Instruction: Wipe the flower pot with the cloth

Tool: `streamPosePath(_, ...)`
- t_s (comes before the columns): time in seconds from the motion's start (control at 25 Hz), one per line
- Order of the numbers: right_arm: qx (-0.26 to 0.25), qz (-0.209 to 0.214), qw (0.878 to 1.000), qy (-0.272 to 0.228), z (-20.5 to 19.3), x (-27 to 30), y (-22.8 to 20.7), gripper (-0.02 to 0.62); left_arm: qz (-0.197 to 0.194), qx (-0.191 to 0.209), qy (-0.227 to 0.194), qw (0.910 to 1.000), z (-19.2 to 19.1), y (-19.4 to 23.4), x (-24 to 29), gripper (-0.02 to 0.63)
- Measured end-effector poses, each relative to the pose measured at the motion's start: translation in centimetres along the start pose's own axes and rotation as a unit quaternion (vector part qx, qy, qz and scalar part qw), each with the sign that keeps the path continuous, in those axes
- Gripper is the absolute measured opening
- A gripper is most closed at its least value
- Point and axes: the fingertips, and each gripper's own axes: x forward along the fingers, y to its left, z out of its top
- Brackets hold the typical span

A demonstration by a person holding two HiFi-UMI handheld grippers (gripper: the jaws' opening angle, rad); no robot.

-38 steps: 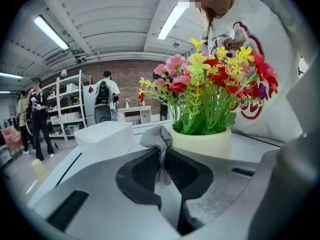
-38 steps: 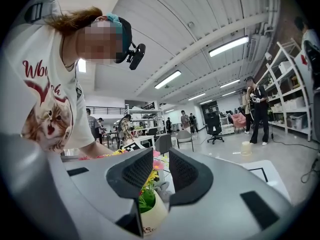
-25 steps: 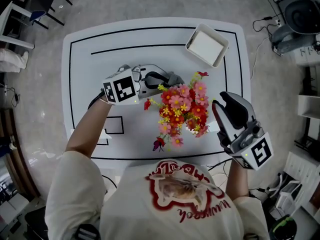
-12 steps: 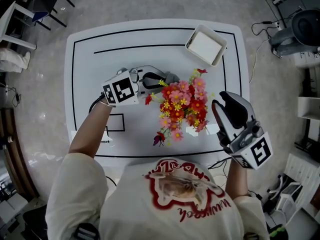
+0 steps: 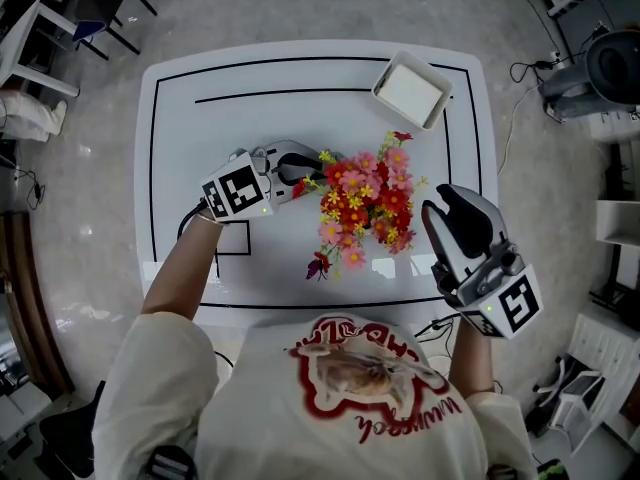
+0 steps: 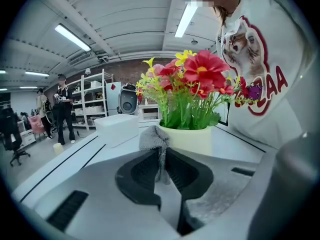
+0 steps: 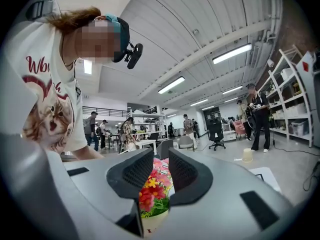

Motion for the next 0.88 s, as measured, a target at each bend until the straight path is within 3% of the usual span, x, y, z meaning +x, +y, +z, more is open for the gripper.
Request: streamPosePath(0.88,0.005,0.012,1.0,-0.008,0.1,-1.1,0.8,0.086,0.066,-0.045,-0.01,0.9968,-0.2,-2.5,-1.1,0.042)
